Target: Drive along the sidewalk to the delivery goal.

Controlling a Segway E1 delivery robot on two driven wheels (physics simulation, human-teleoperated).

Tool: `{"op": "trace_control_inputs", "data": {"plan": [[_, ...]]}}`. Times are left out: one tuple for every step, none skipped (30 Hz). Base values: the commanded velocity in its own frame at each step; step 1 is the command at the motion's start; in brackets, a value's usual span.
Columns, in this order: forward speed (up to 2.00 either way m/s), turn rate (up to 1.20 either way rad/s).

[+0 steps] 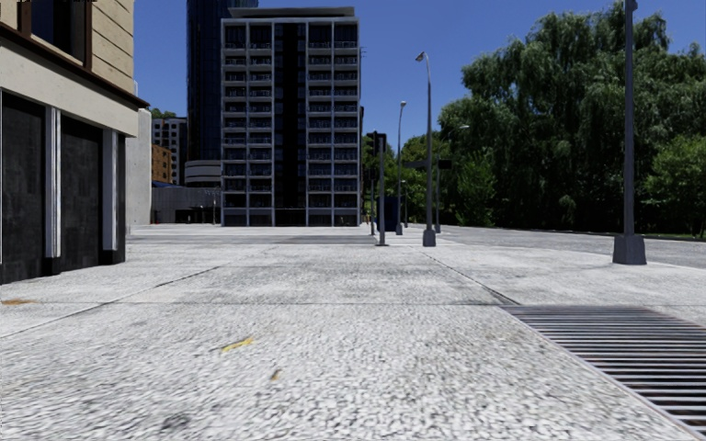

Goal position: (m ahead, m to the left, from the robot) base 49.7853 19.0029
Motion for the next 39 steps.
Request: {"op": "trace_control_inputs", "data": {"plan": [[2.00,0.00],[2.00,0.00],[2.00,-0.05],[2.00,-0.20],[2.00,-0.37],[2.00,-0.58],[2.00,-0.58],[2.00,-1.01],[2.00,-1.14],[2.00,-1.20],[2.00,-1.20],[2.00,-1.20],[2.00,-1.20],[2.00,-1.20],[2.00,-1.20],[2.00,-0.51],[2.00,-0.51],[2.00,-0.12],[2.00,-0.04],[2.00,-0.04],[2.00,-0.01],[2.00,0.00],[2.00,0.00],[2.00,0.00],[2.00,0.00],[2.00,0.00],[2.00,0.00],[2.00,0.00],[2.00,0.00],[2.00,0.00],[2.00,0.00],[2.00,0.00],[2.00,0.00],[2.00,0.00],[2.00,0.00],[2.00,0.00],[2.00,0.00],[2.00,0.00],[2.00,0.00]]}}
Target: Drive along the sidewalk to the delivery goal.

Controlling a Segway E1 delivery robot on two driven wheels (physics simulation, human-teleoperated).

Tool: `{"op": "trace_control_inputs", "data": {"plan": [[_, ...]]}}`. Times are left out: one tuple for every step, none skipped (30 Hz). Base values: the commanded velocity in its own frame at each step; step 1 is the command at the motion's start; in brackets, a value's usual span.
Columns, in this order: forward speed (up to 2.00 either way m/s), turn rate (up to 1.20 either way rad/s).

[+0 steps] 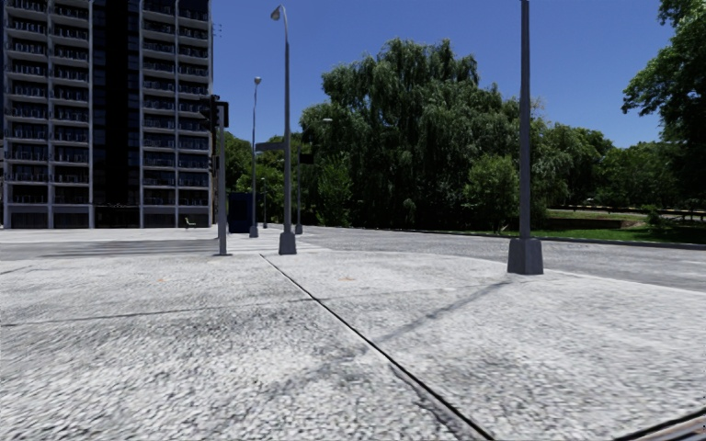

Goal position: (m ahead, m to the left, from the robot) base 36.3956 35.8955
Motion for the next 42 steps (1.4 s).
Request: {"op": "trace_control_inputs", "data": {"plan": [[2.00,0.00],[2.00,0.00],[2.00,0.00],[2.00,0.00],[2.00,0.00],[2.00,0.00],[2.00,0.00],[2.00,0.00],[2.00,0.00],[2.00,0.00],[2.00,0.00],[2.00,0.00],[2.00,0.00],[2.00,0.00],[2.00,0.00],[2.00,0.00],[2.00,0.00],[2.00,0.00],[2.00,0.00],[2.00,0.00],[2.00,0.00],[2.00,0.00],[2.00,0.00],[2.00,0.00],[2.00,0.00],[2.00,0.00],[2.00,0.00],[2.00,0.24],[2.00,0.65],[2.00,0.65],[2.00,0.91],[2.00,1.20],[2.00,1.20],[2.00,1.20],[2.00,1.20],[2.00,1.20],[2.00,1.20],[2.00,1.20],[2.00,1.20],[2.00,1.20],[2.00,1.20],[2.00,1.20]]}}
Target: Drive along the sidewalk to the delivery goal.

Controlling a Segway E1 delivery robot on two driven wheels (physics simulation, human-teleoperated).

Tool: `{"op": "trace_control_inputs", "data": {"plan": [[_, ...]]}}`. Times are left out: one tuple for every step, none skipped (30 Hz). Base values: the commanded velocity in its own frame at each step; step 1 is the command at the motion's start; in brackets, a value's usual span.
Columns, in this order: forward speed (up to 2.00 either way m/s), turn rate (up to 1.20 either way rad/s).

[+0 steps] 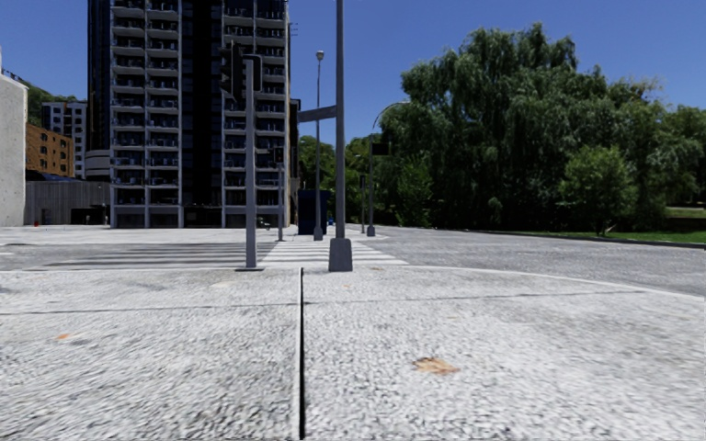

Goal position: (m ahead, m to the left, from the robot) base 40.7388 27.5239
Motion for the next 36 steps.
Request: {"op": "trace_control_inputs", "data": {"plan": [[2.00,1.20],[2.00,1.20],[2.00,0.77],[2.00,0.48],[2.00,0.27],[2.00,0.04],[2.00,0.00],[2.00,0.00],[2.00,0.00],[2.00,0.00],[2.00,0.00],[2.00,0.00],[2.00,0.00],[2.00,0.00],[2.00,0.00],[2.00,0.00],[2.00,0.00],[2.00,0.00],[2.00,0.00],[2.00,0.00],[2.00,0.00],[2.00,0.00],[2.00,0.00],[2.00,0.40],[2.00,0.94],[2.00,1.03],[2.00,1.14],[2.00,1.20],[2.00,1.20],[2.00,1.20],[2.00,1.20],[2.00,1.20],[2.00,1.07],[2.00,0.80],[2.00,0.63],[2.00,0.49]]}}
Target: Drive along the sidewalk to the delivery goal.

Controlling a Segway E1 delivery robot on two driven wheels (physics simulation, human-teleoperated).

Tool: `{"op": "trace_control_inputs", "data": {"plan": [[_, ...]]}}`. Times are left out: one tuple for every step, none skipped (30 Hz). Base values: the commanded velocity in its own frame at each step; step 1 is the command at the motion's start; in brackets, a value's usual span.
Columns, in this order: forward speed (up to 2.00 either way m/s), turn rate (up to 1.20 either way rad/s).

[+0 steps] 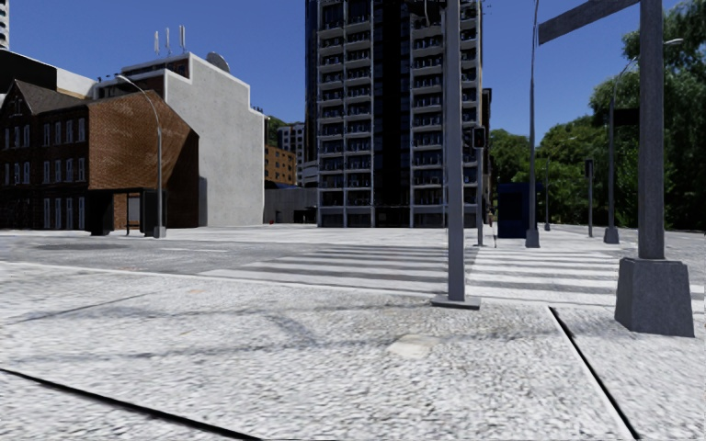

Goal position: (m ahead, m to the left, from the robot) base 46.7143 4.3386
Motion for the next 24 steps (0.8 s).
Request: {"op": "trace_control_inputs", "data": {"plan": [[2.00,0.42],[2.00,0.41],[2.00,0.41],[2.00,0.39],[2.00,0.28],[2.00,0.17],[2.00,0.11],[2.00,0.06],[2.00,0.01],[2.00,0.00],[2.00,0.00],[2.00,0.00],[2.00,0.00],[2.00,0.00],[2.00,0.00],[2.00,0.00],[2.00,0.00],[2.00,0.00],[2.00,0.00],[2.00,0.00],[2.00,0.00],[2.00,0.00],[2.00,0.00],[2.00,0.00]]}}
